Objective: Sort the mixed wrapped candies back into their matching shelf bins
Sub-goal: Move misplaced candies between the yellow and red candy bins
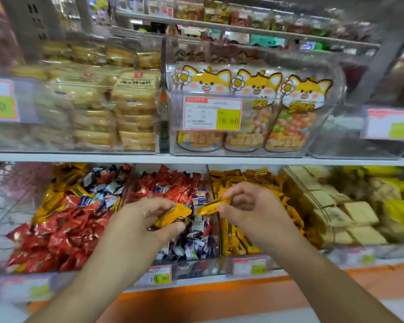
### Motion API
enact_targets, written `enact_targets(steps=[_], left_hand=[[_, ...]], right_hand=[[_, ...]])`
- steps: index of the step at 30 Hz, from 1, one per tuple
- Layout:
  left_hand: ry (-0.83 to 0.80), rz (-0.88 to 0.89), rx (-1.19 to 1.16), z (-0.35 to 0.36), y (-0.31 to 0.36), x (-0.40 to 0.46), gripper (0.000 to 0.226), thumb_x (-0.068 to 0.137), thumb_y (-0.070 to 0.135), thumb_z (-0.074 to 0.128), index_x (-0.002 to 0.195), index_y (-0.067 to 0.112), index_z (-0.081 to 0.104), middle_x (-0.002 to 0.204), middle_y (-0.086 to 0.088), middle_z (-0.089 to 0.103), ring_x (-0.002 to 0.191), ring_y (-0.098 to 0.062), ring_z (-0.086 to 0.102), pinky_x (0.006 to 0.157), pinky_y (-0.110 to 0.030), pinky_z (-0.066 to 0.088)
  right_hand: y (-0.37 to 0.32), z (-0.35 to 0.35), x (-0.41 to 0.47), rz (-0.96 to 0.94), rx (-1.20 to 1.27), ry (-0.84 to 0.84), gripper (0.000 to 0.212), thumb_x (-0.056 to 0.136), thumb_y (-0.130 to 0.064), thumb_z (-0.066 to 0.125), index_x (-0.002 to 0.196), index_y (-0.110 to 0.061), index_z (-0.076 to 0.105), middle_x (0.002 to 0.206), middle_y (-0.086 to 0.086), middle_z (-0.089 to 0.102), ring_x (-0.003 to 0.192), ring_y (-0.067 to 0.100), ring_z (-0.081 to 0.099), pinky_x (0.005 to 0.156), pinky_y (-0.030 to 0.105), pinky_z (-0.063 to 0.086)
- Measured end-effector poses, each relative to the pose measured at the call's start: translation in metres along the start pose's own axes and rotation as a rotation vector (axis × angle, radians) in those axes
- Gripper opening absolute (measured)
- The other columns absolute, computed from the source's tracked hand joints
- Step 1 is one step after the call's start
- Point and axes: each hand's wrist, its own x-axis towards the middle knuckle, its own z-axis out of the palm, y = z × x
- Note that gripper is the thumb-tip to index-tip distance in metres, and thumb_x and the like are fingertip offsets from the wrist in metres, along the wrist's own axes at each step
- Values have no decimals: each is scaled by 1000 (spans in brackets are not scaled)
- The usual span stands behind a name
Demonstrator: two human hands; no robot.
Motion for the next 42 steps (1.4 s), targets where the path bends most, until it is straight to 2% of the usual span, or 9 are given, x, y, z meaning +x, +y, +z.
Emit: enact_targets(steps=[4,8,12,17,23,27,31,35,42], left_hand=[[4,-42,33,7,0,4,24,75,43,85,90,51,69,93,38,66,97,3,64,99,-34,55],[-50,-72,93,12,2,7,34,66,62,80,99,58,71,98,34,67,106,-4,65,90,-43,60],[-25,-72,100,14,2,11,42,62,56,86,100,50,70,92,29,65,99,0,66,87,-40,60],[-42,-61,74,16,5,11,41,68,36,94,100,42,68,90,21,69,90,4,68,89,-36,56],[-55,-20,-16,11,8,5,45,75,27,91,109,41,65,102,22,70,97,2,68,87,-25,58],[-12,41,102,0,5,3,41,83,32,84,113,46,60,105,35,62,103,10,61,85,-21,55],[-12,86,235,-12,1,-1,37,90,33,77,118,46,57,107,29,62,107,14,55,91,-18,52],[-16,154,366,-24,-3,-5,36,95,35,71,125,44,55,115,31,56,109,24,44,80,1,41],[131,117,427,-64,-29,7,22,95,28,70,114,37,63,100,23,60,97,10,54,72,-4,42]], right_hand=[[15,-22,23,28,-144,280,23,93,-33,76,111,-25,64,96,-9,65,76,9,63,55,24,48],[18,-21,34,1,-564,177,53,97,-39,68,145,-23,53,127,-5,60,107,16,63,88,29,51],[6,-3,18,-129,-327,-55,29,100,-42,62,129,-38,62,120,-26,61,97,-4,61,90,23,53],[4,15,5,-230,-285,-266,10,96,-41,70,104,-37,73,100,-15,68,102,2,63,91,37,54],[-5,1,4,-183,-141,-197,4,93,-31,76,89,-28,76,88,-9,72,90,5,67,82,27,51],[10,-10,18,-11,-3,182,7,92,-34,77,94,-28,75,90,-11,75,87,2,69,77,30,52],[22,-21,27,-45,-388,307,35,94,-44,70,124,-26,71,114,-13,72,108,11,66,90,33,54],[13,-5,27,-164,-597,180,33,97,-37,67,127,-25,68,116,-6,69,68,-1,51,71,20,44],[3,34,25,-254,-653,-15,29,99,-33,64,128,-33,65,135,-13,60,68,-8,59,64,1,40]])
